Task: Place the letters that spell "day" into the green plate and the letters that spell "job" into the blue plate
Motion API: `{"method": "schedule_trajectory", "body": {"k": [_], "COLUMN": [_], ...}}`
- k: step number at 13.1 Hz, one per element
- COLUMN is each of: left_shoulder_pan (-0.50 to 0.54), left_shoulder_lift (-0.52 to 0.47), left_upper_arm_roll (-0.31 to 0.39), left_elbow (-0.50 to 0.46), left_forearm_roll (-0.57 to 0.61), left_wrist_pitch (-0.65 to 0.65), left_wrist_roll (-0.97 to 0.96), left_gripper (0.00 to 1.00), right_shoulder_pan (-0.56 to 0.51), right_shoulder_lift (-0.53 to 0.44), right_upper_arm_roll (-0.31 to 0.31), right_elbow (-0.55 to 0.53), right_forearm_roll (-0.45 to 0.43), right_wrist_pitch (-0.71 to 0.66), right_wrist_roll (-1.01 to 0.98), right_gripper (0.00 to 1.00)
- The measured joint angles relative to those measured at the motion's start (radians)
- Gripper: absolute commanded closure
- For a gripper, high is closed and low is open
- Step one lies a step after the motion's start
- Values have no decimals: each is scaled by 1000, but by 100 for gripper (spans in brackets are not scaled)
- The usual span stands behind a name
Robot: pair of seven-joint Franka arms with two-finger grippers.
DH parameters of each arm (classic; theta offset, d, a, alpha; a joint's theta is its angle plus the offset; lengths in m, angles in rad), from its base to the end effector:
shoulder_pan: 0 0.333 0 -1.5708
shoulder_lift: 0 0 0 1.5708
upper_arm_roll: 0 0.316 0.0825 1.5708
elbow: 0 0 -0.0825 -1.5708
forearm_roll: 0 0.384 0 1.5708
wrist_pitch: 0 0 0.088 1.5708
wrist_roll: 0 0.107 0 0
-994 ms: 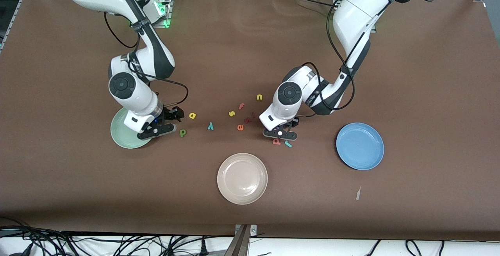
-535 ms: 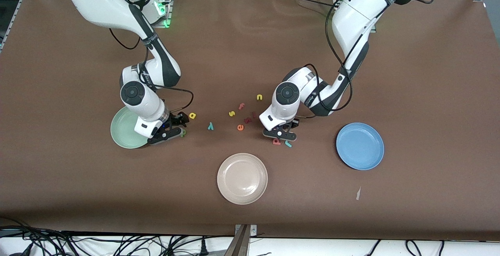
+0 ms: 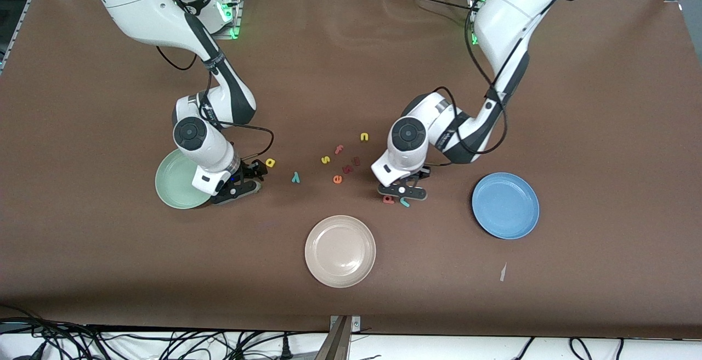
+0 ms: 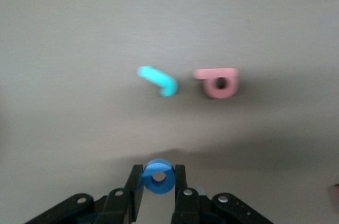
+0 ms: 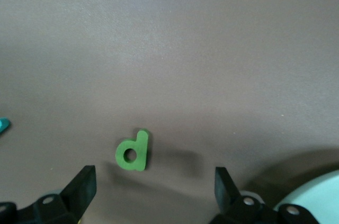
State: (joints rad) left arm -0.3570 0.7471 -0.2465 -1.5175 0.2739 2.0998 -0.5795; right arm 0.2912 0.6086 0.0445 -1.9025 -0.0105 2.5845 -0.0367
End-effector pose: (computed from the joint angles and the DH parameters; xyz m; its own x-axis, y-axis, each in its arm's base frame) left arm 0.5935 -0.3626 0.2181 0.9885 -0.1214 -0.0898 -0.1315 -0.9845 -0.1162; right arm 0.6019 0.2088 0.1837 0.9292 0.3621 0.0746 0.3642 -0.9312 -0.0165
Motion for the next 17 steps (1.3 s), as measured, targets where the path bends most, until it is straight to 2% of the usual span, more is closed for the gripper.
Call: {"method": "schedule_trajectory", "body": {"k": [2,4,7,9,10,11,13,15,17], "left_shoulder_pan": [49,132,283,346,364,374,377,377,377], "left_shoulder_lift": [-53,-86,-97,-89,-77,-60,-24,-14,-23], "left_upper_arm_roll": [4,9,10,10,9,9,5,-6,-45], "left_elbow": [1,1,0,-6,-11,-17,-25,-23,-8], "left_forearm_roll": [2,3,3,3,3,3,3,3,3], "left_wrist_pitch": [-114,-172,-178,-157,-132,-108,-80,-74,-73], "left_wrist_roll": [32,173,470,621,665,687,692,693,696], "left_gripper": [100,96,92,85,64,1,0,0,0], "right_shoulder_pan": [0,0,2,1,1,1,0,0,0], "right_shoulder_lift": [13,21,24,26,26,25,25,25,25], "right_upper_arm_roll": [2,14,25,25,25,24,24,24,24], "right_elbow": [0,0,1,1,2,4,5,6,7], "right_forearm_roll": [0,0,0,0,0,0,0,0,0], "right_wrist_pitch": [15,25,28,28,28,29,29,29,29], "right_wrist_roll": [15,43,71,72,72,72,72,72,72], "right_gripper": [5,5,13,25,31,35,40,49,55]}}
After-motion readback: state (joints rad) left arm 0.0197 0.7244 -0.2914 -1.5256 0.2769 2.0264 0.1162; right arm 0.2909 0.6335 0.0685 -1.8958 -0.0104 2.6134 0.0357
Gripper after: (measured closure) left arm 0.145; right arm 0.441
